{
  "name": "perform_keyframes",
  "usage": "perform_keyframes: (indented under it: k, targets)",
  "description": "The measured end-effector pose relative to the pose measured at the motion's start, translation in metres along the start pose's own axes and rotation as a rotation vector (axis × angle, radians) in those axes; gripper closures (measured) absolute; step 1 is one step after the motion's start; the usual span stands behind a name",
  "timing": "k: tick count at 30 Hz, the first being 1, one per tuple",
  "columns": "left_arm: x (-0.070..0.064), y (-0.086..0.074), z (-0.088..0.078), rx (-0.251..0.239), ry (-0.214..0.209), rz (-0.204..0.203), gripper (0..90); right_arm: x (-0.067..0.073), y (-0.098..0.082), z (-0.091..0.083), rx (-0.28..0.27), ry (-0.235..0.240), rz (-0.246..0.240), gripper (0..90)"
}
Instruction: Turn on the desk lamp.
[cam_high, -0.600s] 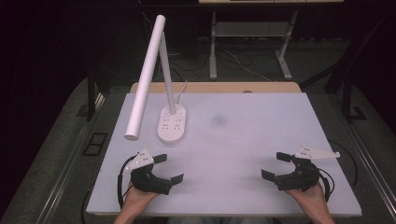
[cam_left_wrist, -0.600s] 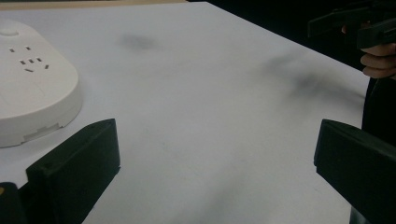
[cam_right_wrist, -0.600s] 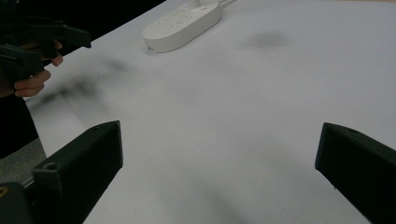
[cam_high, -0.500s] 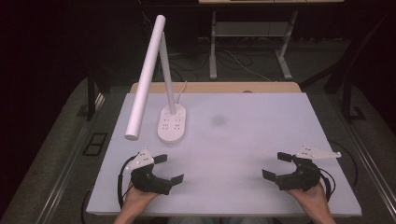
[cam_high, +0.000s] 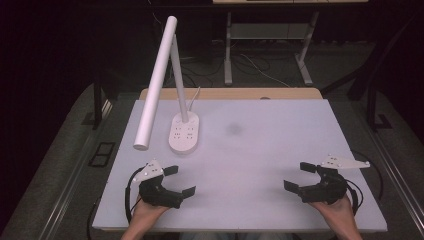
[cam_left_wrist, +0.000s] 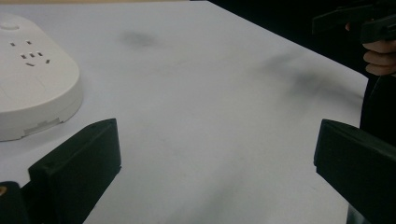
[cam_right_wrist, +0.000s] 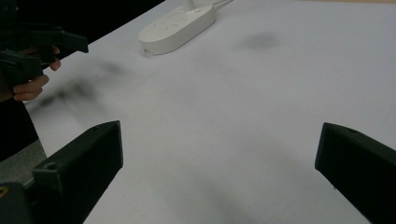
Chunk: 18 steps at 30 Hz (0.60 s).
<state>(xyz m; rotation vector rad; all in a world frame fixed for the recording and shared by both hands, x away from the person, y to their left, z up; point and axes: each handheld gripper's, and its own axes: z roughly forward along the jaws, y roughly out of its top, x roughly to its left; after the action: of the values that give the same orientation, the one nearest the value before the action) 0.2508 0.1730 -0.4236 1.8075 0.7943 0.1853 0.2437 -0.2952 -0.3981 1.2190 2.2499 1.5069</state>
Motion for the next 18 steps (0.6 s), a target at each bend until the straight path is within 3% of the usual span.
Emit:
perform_keyframes:
  k: [18]
  targets:
    - [0.001,-0.001,0.000,0.009,0.013,-0.003,0.0,0.004,0.010,0.007,0.065,0.022,-0.020,0.6]
